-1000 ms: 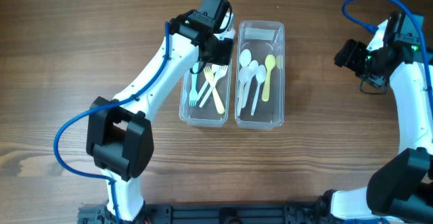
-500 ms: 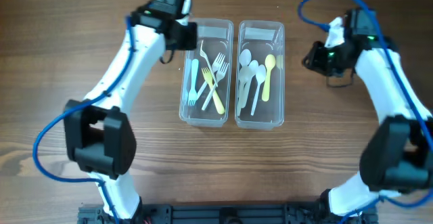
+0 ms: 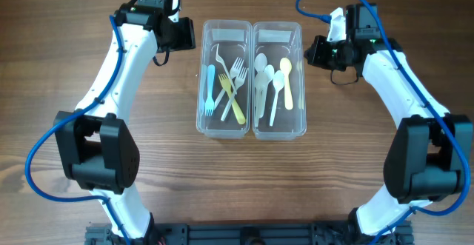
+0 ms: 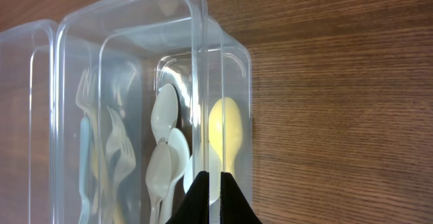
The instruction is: Pack container
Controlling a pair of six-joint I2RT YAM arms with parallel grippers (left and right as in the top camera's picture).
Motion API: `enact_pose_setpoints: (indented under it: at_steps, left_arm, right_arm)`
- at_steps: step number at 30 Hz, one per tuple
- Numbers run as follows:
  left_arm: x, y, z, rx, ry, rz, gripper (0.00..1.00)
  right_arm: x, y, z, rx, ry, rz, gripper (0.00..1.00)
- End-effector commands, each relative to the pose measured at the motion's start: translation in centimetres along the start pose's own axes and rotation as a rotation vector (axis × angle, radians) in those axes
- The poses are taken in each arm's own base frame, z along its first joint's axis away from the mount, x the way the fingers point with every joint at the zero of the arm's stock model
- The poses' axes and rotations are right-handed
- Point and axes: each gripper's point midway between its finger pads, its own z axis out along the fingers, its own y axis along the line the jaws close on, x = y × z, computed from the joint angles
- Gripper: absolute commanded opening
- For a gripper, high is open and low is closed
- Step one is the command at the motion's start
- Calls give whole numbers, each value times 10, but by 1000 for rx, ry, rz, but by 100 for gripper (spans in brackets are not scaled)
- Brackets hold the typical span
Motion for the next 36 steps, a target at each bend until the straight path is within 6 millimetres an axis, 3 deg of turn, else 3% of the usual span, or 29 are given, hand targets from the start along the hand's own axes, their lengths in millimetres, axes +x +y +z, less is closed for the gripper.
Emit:
enact_pose_setpoints:
  at_steps: [1,2,4,5,6,8,9,11,13,15,17,18,19,20,24,32,33,36]
  left_arm:
    - [-4,3,-13,1,-28,-10,69]
    - [-5,9,-13,-19,-32,-15,82]
    - [-13,21,-19,-30,-63,-24,81]
    - [-25,28,-32,-35,-116,9,78]
    - [-47,37,-60,-55,-218,15,78]
    - [-70,51,-100,-92,-349,-6,81]
    - [-83,60,-133,-119,-446,-22,84]
    - [-88,73,-188,-143,-561,-21,85]
    - [-79,84,-229,-163,-619,-47,89]
    - [-62,90,-263,-178,-651,-63,98]
    - [-46,91,-285,-192,-661,-71,100]
    - [-36,94,-296,-222,-663,-81,100]
    - [-28,95,-301,-230,-656,-84,100]
    - [-22,94,-303,-231,-646,-84,100]
    - [-7,95,-296,-233,-580,-86,100]
    - [-7,95,-295,-233,-579,-86,100]
    - [-7,95,-295,-233,-579,-86,100]
    - [-7,95,-295,-233,-579,-86,100]
  right_arm:
    - [-5,-19,2,61,-22,24,17]
    - [-10,-25,-3,77,-35,-21,17]
    - [-21,-23,-23,87,-55,-113,16]
    - [-37,-18,-46,120,-105,-170,18]
    - [-56,-11,-77,168,-179,-209,21]
    - [-82,6,-125,217,-301,-264,25]
    - [-97,24,-163,228,-395,-330,29]
    - [-108,50,-222,249,-533,-418,33]
    - [-101,70,-282,289,-662,-486,38]
    - [-85,77,-322,331,-731,-493,41]
    - [-66,81,-355,362,-781,-487,45]
    - [-56,85,-366,361,-795,-491,62]
    - [-51,85,-370,360,-796,-490,92]
    - [-47,86,-372,361,-794,-490,100]
    - [-50,82,-364,363,-771,-486,100]
    - [-73,59,-303,369,-626,-449,100]
    - [-73,62,-302,351,-624,-454,100]
    - [-68,96,-308,183,-659,-524,100]
